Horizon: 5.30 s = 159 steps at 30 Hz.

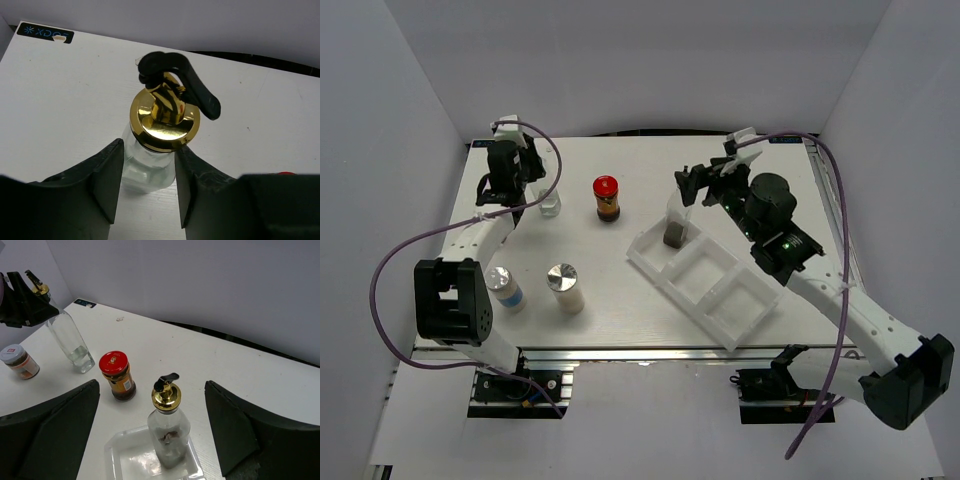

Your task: Organize the condiment bottles

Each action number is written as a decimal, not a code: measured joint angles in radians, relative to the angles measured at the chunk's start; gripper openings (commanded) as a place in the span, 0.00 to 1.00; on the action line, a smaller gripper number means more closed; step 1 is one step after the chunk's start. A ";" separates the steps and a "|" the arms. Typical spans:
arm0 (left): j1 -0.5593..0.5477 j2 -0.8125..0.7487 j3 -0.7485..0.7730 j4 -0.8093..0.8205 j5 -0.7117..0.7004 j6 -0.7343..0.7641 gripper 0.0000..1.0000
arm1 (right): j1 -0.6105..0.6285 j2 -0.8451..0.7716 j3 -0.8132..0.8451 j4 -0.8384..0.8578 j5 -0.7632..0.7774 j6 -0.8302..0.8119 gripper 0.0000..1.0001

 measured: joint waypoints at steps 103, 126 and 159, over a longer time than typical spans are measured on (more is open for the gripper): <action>-0.605 -0.155 -0.110 0.263 0.443 0.042 0.00 | 0.000 -0.436 -0.289 -0.063 0.419 -0.017 0.89; -0.631 -0.003 -0.114 0.407 0.360 0.078 0.00 | 0.000 -0.448 -0.306 -0.045 0.423 -0.042 0.89; -0.672 0.005 -0.100 0.243 0.201 0.084 0.98 | 0.000 -0.409 -0.318 -0.045 0.399 -0.045 0.89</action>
